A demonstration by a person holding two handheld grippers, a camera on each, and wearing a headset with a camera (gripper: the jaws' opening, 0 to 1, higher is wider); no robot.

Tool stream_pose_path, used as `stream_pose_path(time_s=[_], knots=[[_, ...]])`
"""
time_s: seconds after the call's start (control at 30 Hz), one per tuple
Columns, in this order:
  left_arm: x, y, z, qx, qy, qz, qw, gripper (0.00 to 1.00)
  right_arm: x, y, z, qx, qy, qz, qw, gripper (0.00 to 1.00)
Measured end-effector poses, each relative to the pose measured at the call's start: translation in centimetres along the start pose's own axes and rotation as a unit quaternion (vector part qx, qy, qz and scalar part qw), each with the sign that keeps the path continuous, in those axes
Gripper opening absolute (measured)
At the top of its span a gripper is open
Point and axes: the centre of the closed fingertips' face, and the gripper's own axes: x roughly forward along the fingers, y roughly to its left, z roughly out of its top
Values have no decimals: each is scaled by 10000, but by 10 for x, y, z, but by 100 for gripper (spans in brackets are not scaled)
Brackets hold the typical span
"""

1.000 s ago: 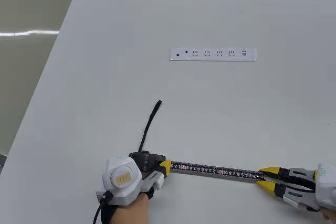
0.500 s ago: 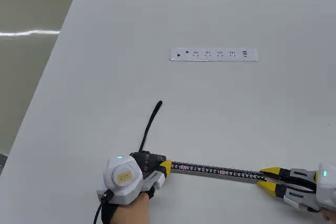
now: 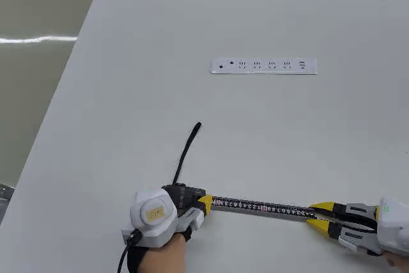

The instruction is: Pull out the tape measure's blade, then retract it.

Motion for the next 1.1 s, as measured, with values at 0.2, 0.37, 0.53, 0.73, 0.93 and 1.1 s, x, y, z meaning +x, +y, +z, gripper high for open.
stream_pose_path(time_s=[0.2,0.37,0.53,0.73,0.93,1.1], knots=[[-1,0,0,-13,3,3,10000,66,7,4,3,-57,-27,41,10000,14],[0,1,-1,-17,25,-3,10000,66,17,9,8,-75,-40,127,9999,14],[0,0,0,-16,27,-2,10000,66,27,11,14,-142,-79,182,9997,14],[0,0,0,-13,45,1,10000,66,37,12,17,-171,-103,207,9996,13],[0,0,0,-13,36,18,10000,66,43,15,19,-127,-155,236,9995,13],[1,0,0,-15,17,30,10000,66,49,14,22,-146,-184,253,9994,13]])
